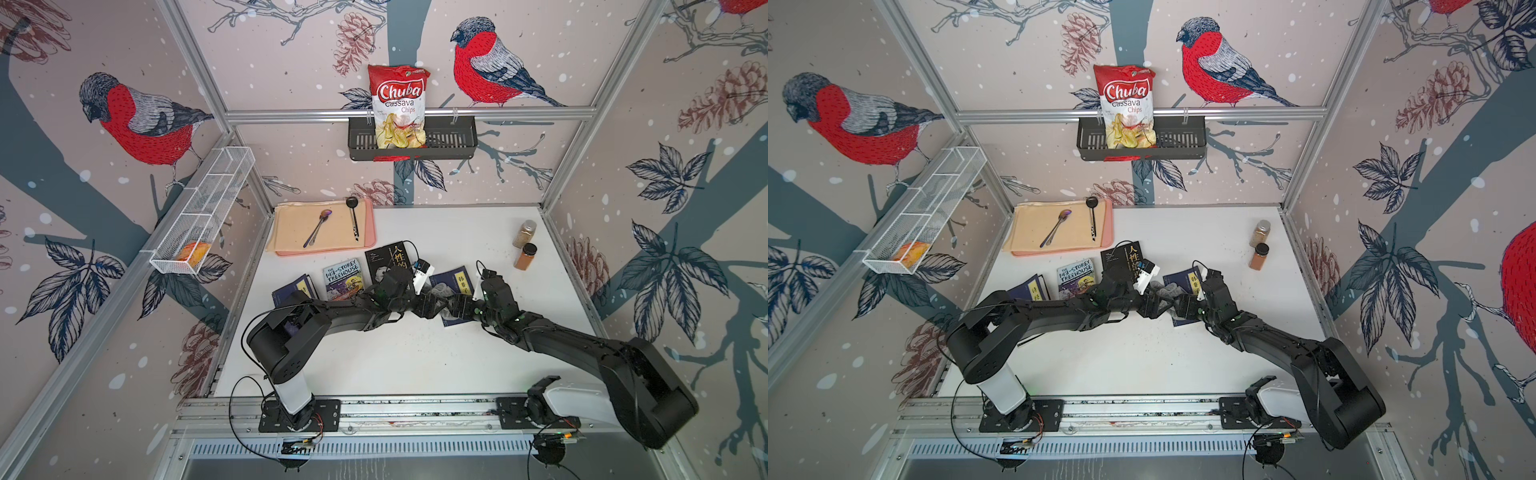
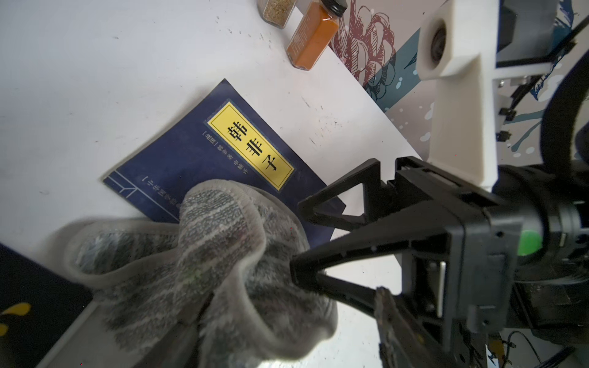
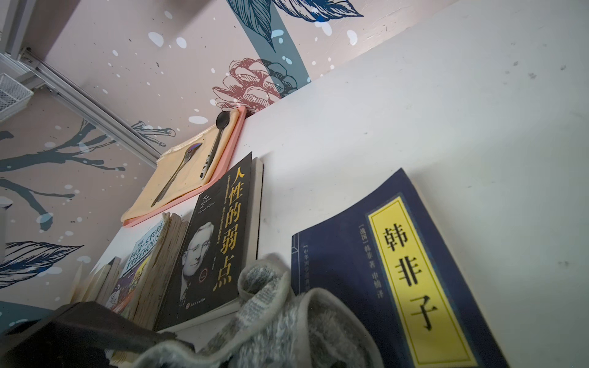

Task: Wipe the cover of the book
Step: Adjust the cleaning item on the book.

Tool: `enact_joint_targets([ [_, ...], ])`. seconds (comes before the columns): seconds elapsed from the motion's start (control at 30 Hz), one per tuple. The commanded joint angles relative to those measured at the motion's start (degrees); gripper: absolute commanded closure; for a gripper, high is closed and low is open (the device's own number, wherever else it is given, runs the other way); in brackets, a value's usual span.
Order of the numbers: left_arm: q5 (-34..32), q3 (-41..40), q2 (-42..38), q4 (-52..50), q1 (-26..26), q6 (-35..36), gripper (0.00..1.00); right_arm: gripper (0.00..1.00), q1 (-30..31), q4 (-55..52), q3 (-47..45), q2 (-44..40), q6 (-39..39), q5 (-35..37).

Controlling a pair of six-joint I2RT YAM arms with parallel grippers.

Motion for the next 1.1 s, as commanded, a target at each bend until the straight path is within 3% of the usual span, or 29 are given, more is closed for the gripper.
enact_joint_targets([
  [0.0, 1.3, -0.3, 0.3, 4.7, 0.2, -1.9, 0.24, 0.27, 0.6, 3.3, 0.5, 1.7, 0.7, -1.0],
  [0.1, 1.5, -0.7, 0.6, 6.0, 0.2, -2.6, 0.24, 0.38, 1.4, 4.6, 1.1, 5.0, 0.5, -0.5],
  [0.33, 1.0, -2.1, -2.8, 5.7, 1.2, -2.8, 0.24, 0.86, 1.9, 6.5, 1.1, 11.4, 1.0, 0.3],
  [0.4, 0.8, -2.5, -4.3, 4.9, 1.8, -2.5, 0.24, 0.95, 1.9, 6.0, 0.5, 10.3, 1.3, 1.5],
  [0.63, -3.4, -1.2, -5.6, -2.4, 3.3, 0.3, 0.24, 1.0, 1.8, -3.7, -0.4, 0.3, -0.6, 9.3],
  [0.77, -7.5, 2.1, -1.2, -7.5, 3.3, 0.7, 0.24, 1.0, 0.5, -6.4, -1.8, -4.6, -1.3, 11.4],
  [1.07, -14.7, 13.8, 10.9, -15.6, 3.4, -0.3, 0.34, 1.0, -1.6, -8.0, -2.7, -5.0, -1.9, 11.2],
])
